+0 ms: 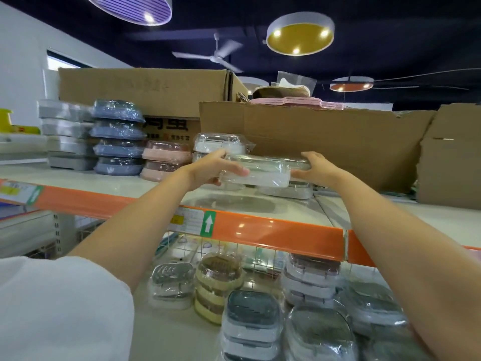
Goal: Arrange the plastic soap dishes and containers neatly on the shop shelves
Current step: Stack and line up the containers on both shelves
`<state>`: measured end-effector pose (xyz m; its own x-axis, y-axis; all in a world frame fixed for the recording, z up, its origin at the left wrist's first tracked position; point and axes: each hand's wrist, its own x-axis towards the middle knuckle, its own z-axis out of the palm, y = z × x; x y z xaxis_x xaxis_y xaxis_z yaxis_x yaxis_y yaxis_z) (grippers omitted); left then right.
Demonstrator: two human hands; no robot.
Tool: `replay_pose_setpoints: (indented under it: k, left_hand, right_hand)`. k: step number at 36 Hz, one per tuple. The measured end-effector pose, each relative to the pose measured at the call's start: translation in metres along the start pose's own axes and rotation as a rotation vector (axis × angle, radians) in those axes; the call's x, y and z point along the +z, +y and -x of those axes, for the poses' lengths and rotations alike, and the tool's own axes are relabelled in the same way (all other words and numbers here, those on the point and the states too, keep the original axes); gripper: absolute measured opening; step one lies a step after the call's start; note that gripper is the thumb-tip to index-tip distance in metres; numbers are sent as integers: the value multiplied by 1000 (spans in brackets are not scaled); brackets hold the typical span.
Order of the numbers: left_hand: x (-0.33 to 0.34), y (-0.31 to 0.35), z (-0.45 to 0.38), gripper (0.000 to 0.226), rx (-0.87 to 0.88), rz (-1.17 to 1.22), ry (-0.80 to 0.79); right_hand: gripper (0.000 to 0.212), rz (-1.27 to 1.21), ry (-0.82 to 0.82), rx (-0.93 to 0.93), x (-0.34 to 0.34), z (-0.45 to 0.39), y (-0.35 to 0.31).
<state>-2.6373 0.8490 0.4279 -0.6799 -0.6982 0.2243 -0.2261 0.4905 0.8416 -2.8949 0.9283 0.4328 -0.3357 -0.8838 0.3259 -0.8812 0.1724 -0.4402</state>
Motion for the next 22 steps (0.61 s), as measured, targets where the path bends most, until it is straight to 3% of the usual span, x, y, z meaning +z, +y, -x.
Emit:
replay_pose_setpoints:
  k: [4,6,8,10,14,18,22]
  left_hand:
    - [12,18,-8,54,27,50,-20]
    - [17,23,-12,67,56,46,-28]
    - [22,25,-16,82,86,79,-22]
    - [25,25,-21,81,86,122,-12]
    - [30,22,-27,52,81,131,7]
    - [31,13,-33,75,104,126,59]
    - [31,13,-31,82,143,156,149]
  right_hand:
    - [58,-38,164,-2,-10,7,-5]
    - [53,-92,200,0,-17,15,-10]
    - [58,-296,217,-7,-22,22,-13]
    - [63,-513,191,-2,-23,28,-14]
    - [79,-587,57,-72,-22,27,-13]
    - [111,-477,-43,-111,-24,26,-13]
    - [87,-401,-101,-168,-23,31,-23]
